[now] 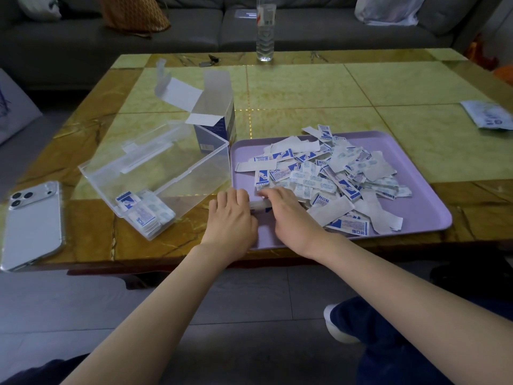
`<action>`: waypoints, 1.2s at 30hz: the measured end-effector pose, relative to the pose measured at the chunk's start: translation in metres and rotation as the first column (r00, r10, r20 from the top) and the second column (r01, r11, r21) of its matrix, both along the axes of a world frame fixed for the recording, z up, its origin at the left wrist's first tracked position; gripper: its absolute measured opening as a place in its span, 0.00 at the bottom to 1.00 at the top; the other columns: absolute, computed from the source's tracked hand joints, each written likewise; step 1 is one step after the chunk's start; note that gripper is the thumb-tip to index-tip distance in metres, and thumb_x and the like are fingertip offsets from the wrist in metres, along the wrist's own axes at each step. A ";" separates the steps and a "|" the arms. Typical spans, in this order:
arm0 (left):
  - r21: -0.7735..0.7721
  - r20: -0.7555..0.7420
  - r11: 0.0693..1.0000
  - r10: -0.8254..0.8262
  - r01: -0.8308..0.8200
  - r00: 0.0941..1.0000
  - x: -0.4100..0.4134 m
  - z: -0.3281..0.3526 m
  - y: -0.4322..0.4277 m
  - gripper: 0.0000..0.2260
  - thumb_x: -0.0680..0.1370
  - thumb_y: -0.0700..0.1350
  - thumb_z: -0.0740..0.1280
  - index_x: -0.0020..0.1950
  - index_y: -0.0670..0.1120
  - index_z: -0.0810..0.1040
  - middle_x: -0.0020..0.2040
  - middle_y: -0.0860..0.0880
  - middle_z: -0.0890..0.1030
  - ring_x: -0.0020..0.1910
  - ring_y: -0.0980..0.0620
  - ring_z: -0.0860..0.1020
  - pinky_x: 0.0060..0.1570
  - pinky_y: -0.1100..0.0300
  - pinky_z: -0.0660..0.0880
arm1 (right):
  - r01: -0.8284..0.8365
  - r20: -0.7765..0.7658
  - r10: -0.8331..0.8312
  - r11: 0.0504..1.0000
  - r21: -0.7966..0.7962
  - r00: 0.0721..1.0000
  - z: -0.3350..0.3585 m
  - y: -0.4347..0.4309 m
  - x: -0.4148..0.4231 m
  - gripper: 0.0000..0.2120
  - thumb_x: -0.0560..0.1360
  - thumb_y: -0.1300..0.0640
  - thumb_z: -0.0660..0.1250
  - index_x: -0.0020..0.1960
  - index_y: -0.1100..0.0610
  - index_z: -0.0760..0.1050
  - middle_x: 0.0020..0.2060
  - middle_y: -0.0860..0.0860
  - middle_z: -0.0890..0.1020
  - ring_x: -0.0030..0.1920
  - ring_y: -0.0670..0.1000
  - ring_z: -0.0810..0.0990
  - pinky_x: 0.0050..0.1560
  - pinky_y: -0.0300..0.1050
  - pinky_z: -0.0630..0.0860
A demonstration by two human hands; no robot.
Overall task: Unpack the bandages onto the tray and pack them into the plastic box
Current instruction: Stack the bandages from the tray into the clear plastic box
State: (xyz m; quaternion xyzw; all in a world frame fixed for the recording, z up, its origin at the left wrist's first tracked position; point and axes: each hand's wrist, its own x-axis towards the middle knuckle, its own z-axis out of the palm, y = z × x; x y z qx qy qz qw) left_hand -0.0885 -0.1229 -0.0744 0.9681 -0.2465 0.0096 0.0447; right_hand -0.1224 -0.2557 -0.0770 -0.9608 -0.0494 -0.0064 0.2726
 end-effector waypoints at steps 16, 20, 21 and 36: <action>-0.257 -0.026 0.966 -0.022 0.015 0.999 0.009 0.010 0.016 0.05 0.77 0.44 0.62 0.51 0.47 0.75 0.49 0.49 0.78 0.52 0.47 0.71 0.50 0.57 0.62 | 0.119 0.083 -0.130 0.984 0.131 0.988 -0.003 -0.006 0.002 0.21 0.71 0.74 0.59 0.61 0.59 0.71 0.57 0.55 0.76 0.59 0.51 0.73 0.62 0.44 0.70; -0.309 -0.047 0.950 -0.064 0.046 0.997 0.011 0.010 0.014 0.04 0.77 0.44 0.65 0.50 0.47 0.77 0.47 0.49 0.80 0.50 0.47 0.71 0.48 0.57 0.62 | 0.147 0.101 -0.171 0.967 0.208 0.980 -0.004 -0.003 0.003 0.25 0.68 0.78 0.56 0.61 0.61 0.69 0.56 0.56 0.75 0.59 0.51 0.73 0.60 0.37 0.68; -0.311 -0.048 0.949 -0.067 0.049 0.997 0.011 0.010 0.015 0.04 0.77 0.45 0.66 0.50 0.47 0.76 0.47 0.49 0.80 0.50 0.47 0.71 0.48 0.57 0.62 | 0.146 0.094 -0.169 0.966 0.212 0.981 -0.004 -0.004 0.004 0.25 0.68 0.78 0.56 0.61 0.61 0.70 0.56 0.55 0.75 0.58 0.50 0.73 0.60 0.37 0.68; -0.010 -0.032 0.997 -0.072 0.071 0.997 0.008 0.005 0.004 0.06 0.82 0.45 0.55 0.56 0.46 0.67 0.58 0.46 0.74 0.57 0.45 0.69 0.53 0.56 0.64 | 0.044 -0.003 -0.044 0.999 -0.007 0.999 0.003 -0.013 0.009 0.19 0.73 0.74 0.55 0.58 0.61 0.74 0.55 0.56 0.74 0.58 0.53 0.70 0.57 0.41 0.65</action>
